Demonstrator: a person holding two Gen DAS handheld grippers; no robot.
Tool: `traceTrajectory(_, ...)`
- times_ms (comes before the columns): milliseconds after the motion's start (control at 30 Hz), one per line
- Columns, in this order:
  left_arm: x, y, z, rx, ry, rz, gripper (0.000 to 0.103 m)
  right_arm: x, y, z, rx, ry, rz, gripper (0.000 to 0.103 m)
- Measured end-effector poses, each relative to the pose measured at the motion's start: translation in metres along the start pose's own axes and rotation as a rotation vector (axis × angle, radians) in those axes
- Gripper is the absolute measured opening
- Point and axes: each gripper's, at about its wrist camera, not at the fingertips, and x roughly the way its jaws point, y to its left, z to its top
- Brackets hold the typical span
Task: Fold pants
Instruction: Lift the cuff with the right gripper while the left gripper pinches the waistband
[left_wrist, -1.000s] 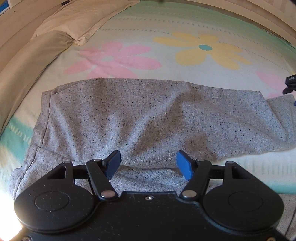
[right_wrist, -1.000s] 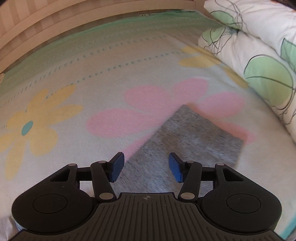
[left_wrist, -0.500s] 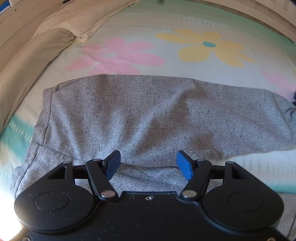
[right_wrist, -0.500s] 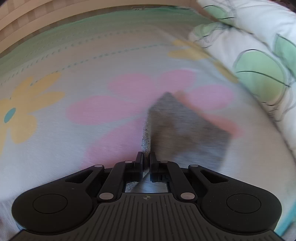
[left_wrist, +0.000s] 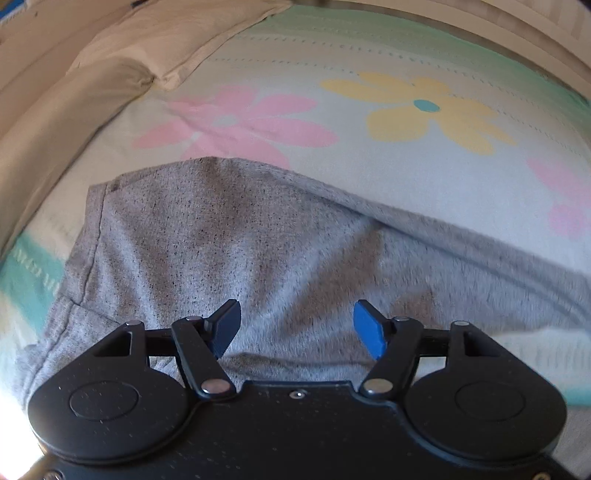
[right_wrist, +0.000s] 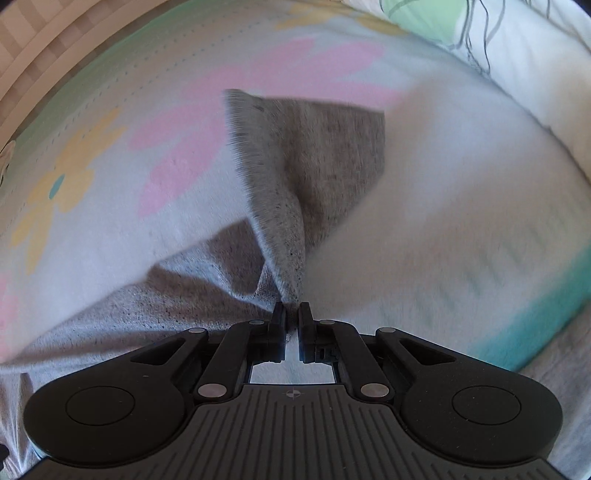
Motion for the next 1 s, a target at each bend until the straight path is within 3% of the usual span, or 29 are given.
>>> traceTrajectory(100,0.014,0.01,0.028,-0.045,0.014,-0.021,0.07,0.0,0.004,-0.002,-0.022,-0.006,0.005,0.006)
traceTrajectory(200,0.032,0.016,0.055,-0.065,0.003,0.014,0.07,0.0,0.009,-0.004,-0.033,-0.008,0.005,0.006)
traceTrajectory(367,0.059,0.03,0.091,-0.151,0.025,0.011,0.07,-0.004,0.02,-0.011,-0.078,-0.018,-0.005,0.006)
traceTrajectory(500,0.079,0.027,0.106,-0.147,0.039,0.015,0.075,-0.005,0.024,-0.014,-0.091,-0.021,-0.007,0.006)
traceTrajectory(700,0.119,0.019,0.105,-0.153,0.138,0.048,0.075,-0.006,0.03,-0.015,-0.09,-0.021,-0.008,0.006)
traceTrajectory(733,0.126,0.018,0.104,-0.15,0.168,0.053,0.072,-0.006,0.029,-0.014,-0.09,-0.021,-0.008,0.006)
traceTrajectory(833,0.133,0.023,0.098,-0.181,0.17,0.012,0.022,-0.005,0.028,-0.012,-0.085,-0.022,-0.007,0.006)
traceTrajectory(867,0.127,0.024,0.096,-0.193,0.142,0.005,0.009,-0.005,0.026,-0.013,-0.085,-0.023,-0.007,0.006)
traceTrajectory(1000,0.088,0.021,0.086,-0.146,0.047,0.008,0.006,-0.01,0.017,-0.012,-0.072,-0.024,0.005,0.006)
